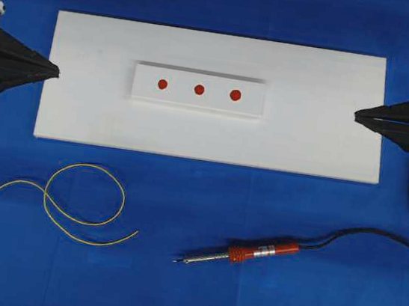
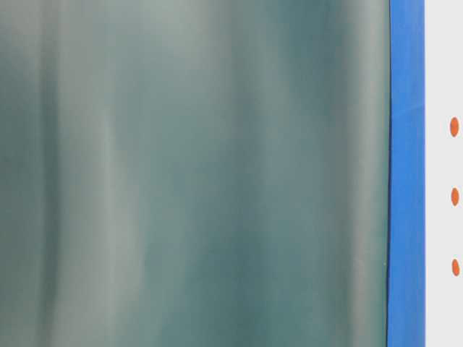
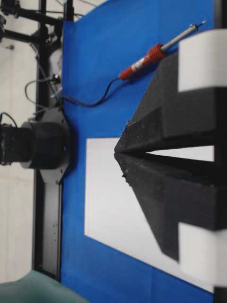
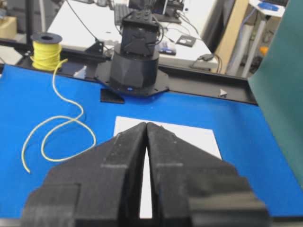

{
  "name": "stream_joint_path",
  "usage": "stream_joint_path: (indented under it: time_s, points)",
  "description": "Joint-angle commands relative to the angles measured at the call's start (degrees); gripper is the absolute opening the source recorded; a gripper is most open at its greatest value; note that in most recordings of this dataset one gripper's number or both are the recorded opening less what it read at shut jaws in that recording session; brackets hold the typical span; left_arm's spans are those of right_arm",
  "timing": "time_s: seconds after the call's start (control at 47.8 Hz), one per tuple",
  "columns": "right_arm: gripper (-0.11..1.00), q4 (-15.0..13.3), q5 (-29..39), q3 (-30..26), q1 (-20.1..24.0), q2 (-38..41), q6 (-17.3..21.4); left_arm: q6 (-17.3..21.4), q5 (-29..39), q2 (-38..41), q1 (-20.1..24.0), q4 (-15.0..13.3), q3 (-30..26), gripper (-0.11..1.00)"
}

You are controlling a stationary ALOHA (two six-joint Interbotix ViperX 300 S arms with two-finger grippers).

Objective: Touch the tip of the soldering iron to the tip of the solder at the mark.
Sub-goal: 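Lower left gripper to yellow solder wire, right gripper to red soldering iron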

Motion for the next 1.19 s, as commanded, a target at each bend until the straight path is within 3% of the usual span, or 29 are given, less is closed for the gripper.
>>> stream_joint_path:
  time_s: [0.0,0.125,0.397,0.502,0.586,0.69,0.836,0.878,0.941,1.171]
  points:
    - [0.0,0.3,-0.3,-1.0,0.8,0.8,0.6,-0.9,0.1,0.9,-1.7,0.1,-0.7,0.0]
    - [-0.06,0.4,0.7,-1.7,3.9,2.3,1.5,-1.1,0.1,1.4,-4.9,0.1,-0.4,0.0]
    - [-0.06,0.4,-0.1,-1.1,10.6,6.8,6.6,-1.8,-0.5,5.6,-13.4,0.0,0.6,0.0]
    - [0.01,0.4,-1.8,-1.0,13.3,9.9,9.3,-3.5,-2.0,8.4,-15.7,0.0,0.7,0.0]
    - [0.13,0.4,-3.1,-0.9,15.0,12.7,11.2,-5.2,-3.6,10.9,-17.4,0.1,0.8,0.02]
    - [0.39,0.7,-4.0,-1.1,16.8,16.7,13.1,-7.2,-5.6,14.7,-20.1,0.1,0.9,0.21]
    - [0.81,2.0,-5.6,-1.5,19.0,22.9,13.6,-9.3,-7.6,21.4,-24.0,0.1,0.6,0.66]
    - [0.89,2.5,-6.6,-1.6,19.2,24.8,13.7,-9.9,-8.2,23.2,-25.1,0.0,0.4,0.77]
    - [0.88,3.9,-8.4,-1.4,20.0,28.0,13.7,-10.6,-9.2,26.2,-26.8,0.1,0.4,0.85]
    - [0.86,7.6,-15.3,-1.0,24.3,37.8,13.6,-11.7,-18.5,38.8,-31.4,-0.2,0.0,0.8]
